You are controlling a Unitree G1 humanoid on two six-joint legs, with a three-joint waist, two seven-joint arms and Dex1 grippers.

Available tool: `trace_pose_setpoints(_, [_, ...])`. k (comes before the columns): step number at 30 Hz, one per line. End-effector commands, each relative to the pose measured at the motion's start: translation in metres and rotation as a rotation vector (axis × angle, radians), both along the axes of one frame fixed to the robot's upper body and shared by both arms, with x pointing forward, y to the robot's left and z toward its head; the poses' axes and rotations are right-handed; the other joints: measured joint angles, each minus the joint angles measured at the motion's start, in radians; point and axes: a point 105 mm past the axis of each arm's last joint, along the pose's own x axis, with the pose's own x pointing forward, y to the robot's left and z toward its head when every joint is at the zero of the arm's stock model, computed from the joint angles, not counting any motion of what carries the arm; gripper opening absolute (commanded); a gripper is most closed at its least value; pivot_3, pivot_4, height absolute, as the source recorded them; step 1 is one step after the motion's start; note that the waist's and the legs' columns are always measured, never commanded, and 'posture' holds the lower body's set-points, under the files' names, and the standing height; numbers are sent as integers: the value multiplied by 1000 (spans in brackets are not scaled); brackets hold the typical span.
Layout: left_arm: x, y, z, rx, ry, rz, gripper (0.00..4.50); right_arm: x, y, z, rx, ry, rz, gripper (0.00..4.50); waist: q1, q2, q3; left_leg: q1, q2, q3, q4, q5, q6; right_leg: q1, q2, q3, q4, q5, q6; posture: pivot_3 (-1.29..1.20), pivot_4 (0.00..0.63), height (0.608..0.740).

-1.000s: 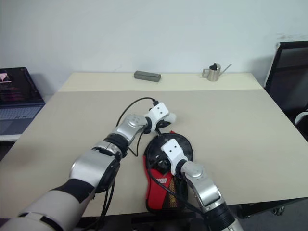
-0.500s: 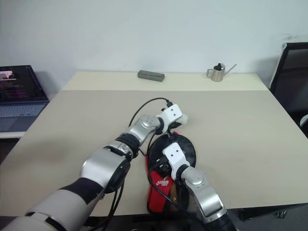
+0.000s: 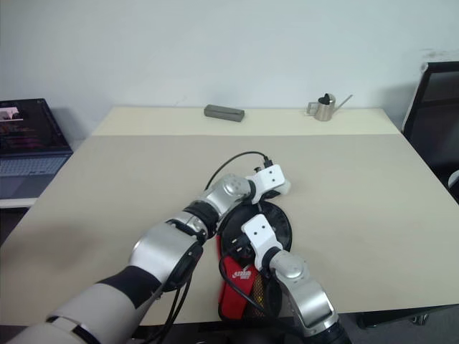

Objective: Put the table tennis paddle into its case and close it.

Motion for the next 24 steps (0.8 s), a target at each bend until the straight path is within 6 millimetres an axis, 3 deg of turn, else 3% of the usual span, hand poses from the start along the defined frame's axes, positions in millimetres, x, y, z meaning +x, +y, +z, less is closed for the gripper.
trace_pose_setpoints(1, [-5,-6,-1,5,19,-47,449,-38,-10,-85,-146,359,9,4500,0,0,0,0,0,0,0,0,0,0,0,0,0,0,0,0,150,740])
trace_pose_setpoints(3, [-8,-6,-5,9,36,-58,449,-38,-10,-85,-145,358,9,4500,0,0,-1,0,0,0,0,0,0,0,0,0,0,0,0,0,150,740])
trace_pose_setpoints(14, [-9,-9,-1,-47,59,-68,4241,-35,-10,-84,-146,355,6,4500,0,1,-6,1,0,0,0,0,0,1,0,0,0,0,0,0,150,740])
trace_pose_setpoints(21, [-5,2,15,-96,66,-82,4241,-24,-10,-82,-151,335,12,4500,-3,1,-7,1,0,0,1,0,0,1,0,0,1,0,0,0,150,740])
trace_pose_setpoints(24, [4,15,30,-122,34,-61,4241,-18,-10,-81,-154,322,19,4500,-10,1,-7,2,0,0,2,0,0,1,1,0,3,0,-1,0,150,740])
